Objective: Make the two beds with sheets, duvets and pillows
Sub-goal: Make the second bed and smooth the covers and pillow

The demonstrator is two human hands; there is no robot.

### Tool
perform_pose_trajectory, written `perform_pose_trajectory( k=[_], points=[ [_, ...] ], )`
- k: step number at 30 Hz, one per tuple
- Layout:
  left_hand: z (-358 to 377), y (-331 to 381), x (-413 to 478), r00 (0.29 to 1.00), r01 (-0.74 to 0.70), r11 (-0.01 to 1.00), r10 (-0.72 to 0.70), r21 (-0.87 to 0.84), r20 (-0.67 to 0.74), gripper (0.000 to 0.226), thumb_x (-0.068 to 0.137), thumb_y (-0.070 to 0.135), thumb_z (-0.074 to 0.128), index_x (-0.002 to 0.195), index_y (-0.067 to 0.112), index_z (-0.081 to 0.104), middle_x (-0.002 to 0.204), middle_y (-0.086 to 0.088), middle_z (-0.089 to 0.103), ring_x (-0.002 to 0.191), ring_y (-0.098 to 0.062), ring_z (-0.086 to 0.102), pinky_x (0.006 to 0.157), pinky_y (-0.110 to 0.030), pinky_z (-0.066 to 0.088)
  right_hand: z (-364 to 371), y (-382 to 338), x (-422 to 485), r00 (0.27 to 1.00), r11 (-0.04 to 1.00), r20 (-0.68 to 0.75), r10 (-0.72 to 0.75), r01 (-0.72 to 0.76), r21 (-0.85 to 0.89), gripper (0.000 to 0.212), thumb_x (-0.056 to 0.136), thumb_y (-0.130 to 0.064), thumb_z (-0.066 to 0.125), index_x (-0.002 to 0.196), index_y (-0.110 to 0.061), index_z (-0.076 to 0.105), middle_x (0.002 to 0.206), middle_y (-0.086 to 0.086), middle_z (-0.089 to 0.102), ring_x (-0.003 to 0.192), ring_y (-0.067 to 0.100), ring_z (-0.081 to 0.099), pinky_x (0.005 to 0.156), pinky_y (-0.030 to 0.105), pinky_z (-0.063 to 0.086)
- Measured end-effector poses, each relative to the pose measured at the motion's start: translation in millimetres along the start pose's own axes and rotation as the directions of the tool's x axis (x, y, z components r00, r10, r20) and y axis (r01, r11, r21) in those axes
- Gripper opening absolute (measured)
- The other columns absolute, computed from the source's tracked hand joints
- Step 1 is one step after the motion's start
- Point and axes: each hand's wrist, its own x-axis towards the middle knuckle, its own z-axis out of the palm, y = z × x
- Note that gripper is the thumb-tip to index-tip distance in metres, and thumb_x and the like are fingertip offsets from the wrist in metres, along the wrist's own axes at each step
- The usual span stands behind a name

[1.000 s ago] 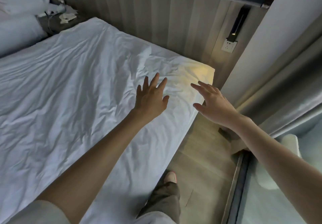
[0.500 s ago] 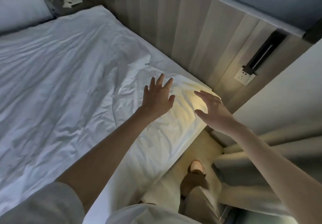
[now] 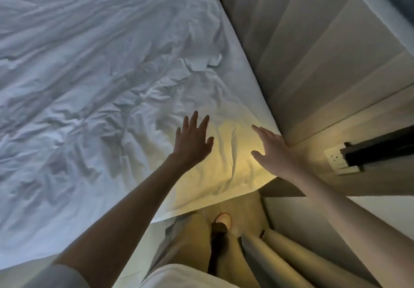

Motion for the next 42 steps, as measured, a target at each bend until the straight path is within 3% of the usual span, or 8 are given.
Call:
perform_pose_trajectory(
  k=[8,15,21,27,30,35,39,42],
  points=[
    [65.8,-5.6,79.1,0.991,0.122,0.99,-0.118,-0.069,0.059,0.069,0.099,0.043,0.047,0.156,0.028,0.011,0.163,-0.01,-0.003,0.148,-0.038,0.001,0.116,-0.057,0.021,32.8,60.5,104.3,0.993,0.993,0.047,0.108,-0.109,0.034,0.073,0.096,-0.037,0.054,0.154,-0.033,0.009,0.162,0.0,0.013,0.144,0.032,0.017,0.11,0.048,0.031],
    [142.6,-34.5,140.1,0.964,0.224,0.964,-0.198,-0.144,0.176,0.068,0.098,0.045,0.046,0.153,0.042,0.007,0.161,0.006,-0.017,0.146,-0.039,-0.015,0.11,-0.067,0.015,92.2,99.6,196.3,0.973,0.963,0.059,0.222,-0.228,0.143,0.099,0.081,-0.065,0.061,0.151,-0.044,-0.006,0.163,0.005,0.004,0.148,0.037,0.006,0.115,0.056,0.02],
    [203.1,-54.3,154.2,0.976,0.144,0.989,-0.14,-0.013,0.168,0.076,0.088,0.063,0.043,0.153,0.042,0.008,0.163,0.002,0.0,0.147,-0.038,0.007,0.111,-0.063,0.027,126.6,121.7,227.7,0.97,0.959,0.005,0.243,-0.241,0.152,0.117,0.069,-0.072,0.068,0.149,-0.046,-0.013,0.155,0.005,0.024,0.139,0.033,0.028,0.112,0.054,0.023],
    [203.6,-52.3,154.0,0.988,0.123,0.985,-0.11,-0.12,0.111,0.074,0.075,0.04,0.047,0.147,0.022,0.042,0.153,-0.015,0.035,0.136,-0.042,0.039,0.101,-0.062,0.038,153.9,92.9,202.8,0.996,0.926,0.046,0.074,-0.086,0.368,0.117,0.078,-0.048,0.075,0.147,-0.049,-0.019,0.139,0.013,0.051,0.111,0.033,0.058,0.085,0.032,0.043],
    [185.7,-41.4,149.0,0.986,0.152,0.975,-0.138,-0.16,0.097,0.069,0.09,0.035,0.055,0.152,0.025,0.027,0.159,-0.013,0.023,0.141,-0.036,0.033,0.113,-0.047,0.029,149.1,86.6,185.4,1.0,0.918,0.013,-0.009,0.003,0.398,0.1,0.09,-0.039,0.066,0.149,-0.047,-0.014,0.133,0.009,0.057,0.087,0.02,0.061,0.073,0.021,0.044],
    [145.4,1.8,118.8,0.983,0.184,0.953,-0.184,-0.242,0.026,0.063,0.098,0.04,0.049,0.153,0.034,0.021,0.163,-0.007,0.01,0.147,-0.036,0.015,0.118,-0.049,0.019,101.9,91.0,112.2,0.994,0.956,-0.032,-0.109,0.113,0.27,0.085,0.097,-0.039,0.054,0.147,-0.054,-0.012,0.133,0.007,0.059,0.097,0.022,0.065,0.086,0.036,0.055],
    [128.2,41.8,89.4,0.996,0.089,0.971,-0.082,-0.221,0.038,0.066,0.09,0.059,0.038,0.151,0.042,0.02,0.163,-0.004,0.011,0.148,-0.038,0.01,0.114,-0.063,0.019,80.5,135.1,23.1,0.99,0.942,-0.08,-0.121,0.139,0.304,0.084,0.094,-0.04,0.058,0.149,-0.051,-0.003,0.103,0.009,0.072,0.072,0.023,0.068,0.066,0.036,0.056],
    [131.6,76.6,66.9,0.995,0.021,0.981,-0.002,-0.194,0.098,0.074,0.083,0.063,0.034,0.151,0.037,0.025,0.162,-0.004,0.018,0.148,-0.033,0.013,0.114,-0.063,0.02,66.6,164.1,-27.7,0.968,0.935,-0.185,-0.17,0.218,0.28,0.079,0.092,-0.038,0.062,0.153,-0.04,0.01,0.101,0.01,0.073,0.069,0.026,0.068,0.064,0.029,0.048]
  ],
)
